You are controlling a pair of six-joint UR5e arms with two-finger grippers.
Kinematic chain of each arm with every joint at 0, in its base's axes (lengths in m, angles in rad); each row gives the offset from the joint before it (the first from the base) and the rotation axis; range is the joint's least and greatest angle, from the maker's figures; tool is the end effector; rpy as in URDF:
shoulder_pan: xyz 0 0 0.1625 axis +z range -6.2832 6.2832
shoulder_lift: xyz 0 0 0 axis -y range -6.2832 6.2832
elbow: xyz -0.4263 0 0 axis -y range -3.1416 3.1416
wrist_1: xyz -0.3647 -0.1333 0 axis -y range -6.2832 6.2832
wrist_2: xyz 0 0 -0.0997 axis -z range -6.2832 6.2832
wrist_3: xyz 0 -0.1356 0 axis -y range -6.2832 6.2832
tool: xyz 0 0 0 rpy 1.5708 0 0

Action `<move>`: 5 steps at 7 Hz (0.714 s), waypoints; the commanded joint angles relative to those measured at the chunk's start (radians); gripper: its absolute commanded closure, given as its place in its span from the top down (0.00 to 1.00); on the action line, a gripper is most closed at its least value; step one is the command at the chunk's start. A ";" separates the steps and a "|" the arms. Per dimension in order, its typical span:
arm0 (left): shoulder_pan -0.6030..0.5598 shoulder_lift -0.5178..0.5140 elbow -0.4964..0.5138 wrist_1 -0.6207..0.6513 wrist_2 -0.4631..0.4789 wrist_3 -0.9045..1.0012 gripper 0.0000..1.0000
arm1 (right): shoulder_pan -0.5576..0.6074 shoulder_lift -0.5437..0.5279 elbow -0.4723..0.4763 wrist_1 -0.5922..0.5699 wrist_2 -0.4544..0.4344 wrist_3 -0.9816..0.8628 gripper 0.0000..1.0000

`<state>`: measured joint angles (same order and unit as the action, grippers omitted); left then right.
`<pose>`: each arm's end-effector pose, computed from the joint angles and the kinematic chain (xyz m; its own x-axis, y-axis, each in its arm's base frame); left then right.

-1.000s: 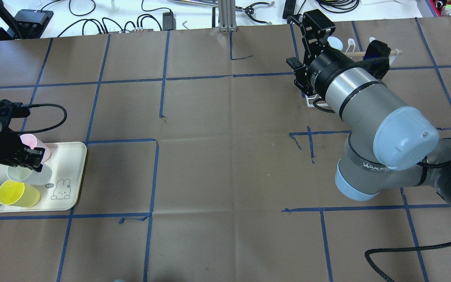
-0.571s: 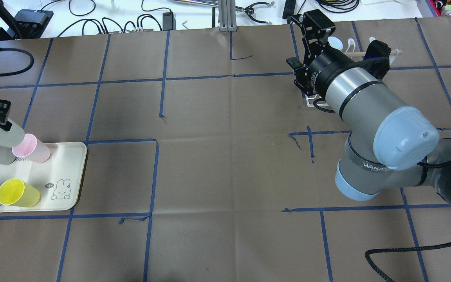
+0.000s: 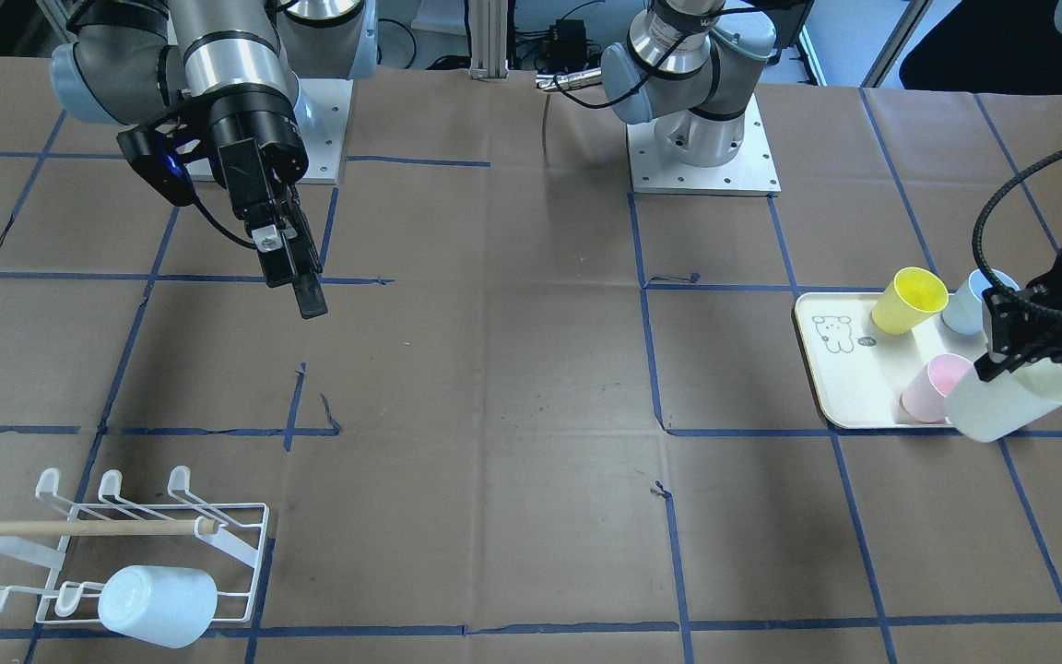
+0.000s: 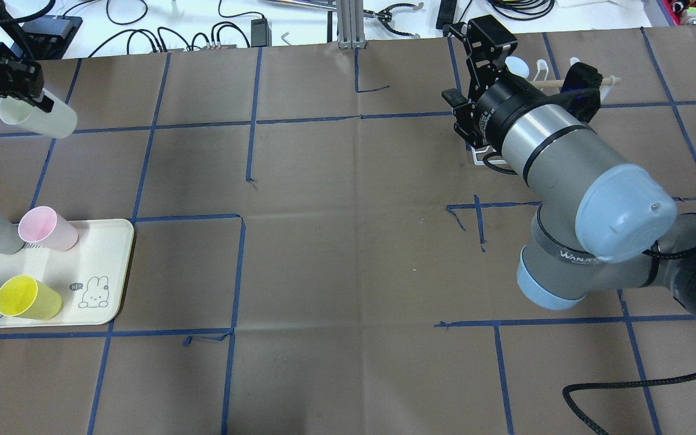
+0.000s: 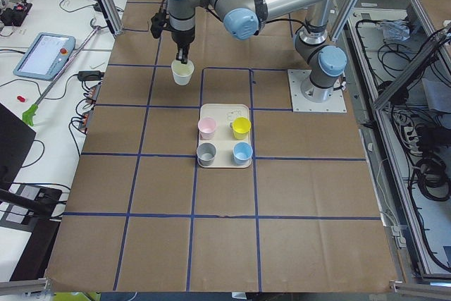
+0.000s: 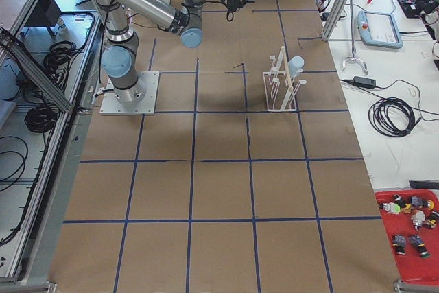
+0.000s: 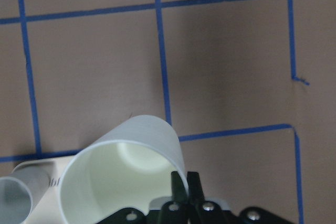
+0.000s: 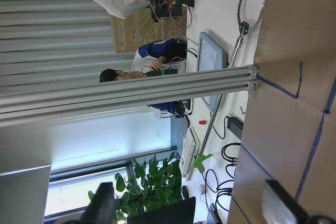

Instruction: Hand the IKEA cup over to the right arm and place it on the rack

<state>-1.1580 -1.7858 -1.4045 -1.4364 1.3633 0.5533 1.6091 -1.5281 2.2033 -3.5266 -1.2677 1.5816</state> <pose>0.0793 -0.5831 0.4376 -0.9787 0.1593 0.1297 0.1347 0.9743 -0.1807 0.1911 -0.4484 0.4190 -0.0008 0.2894 -0.9572 0.9428 0.3192 0.0958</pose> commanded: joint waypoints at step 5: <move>-0.201 -0.010 -0.153 0.518 -0.631 0.027 0.01 | 0.000 0.031 -0.001 0.002 -0.001 0.000 1.00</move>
<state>-1.3198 -1.8003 -1.5011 -1.0520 0.8242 0.5800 1.6098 -1.5131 2.2030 -3.5252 -1.2686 1.5815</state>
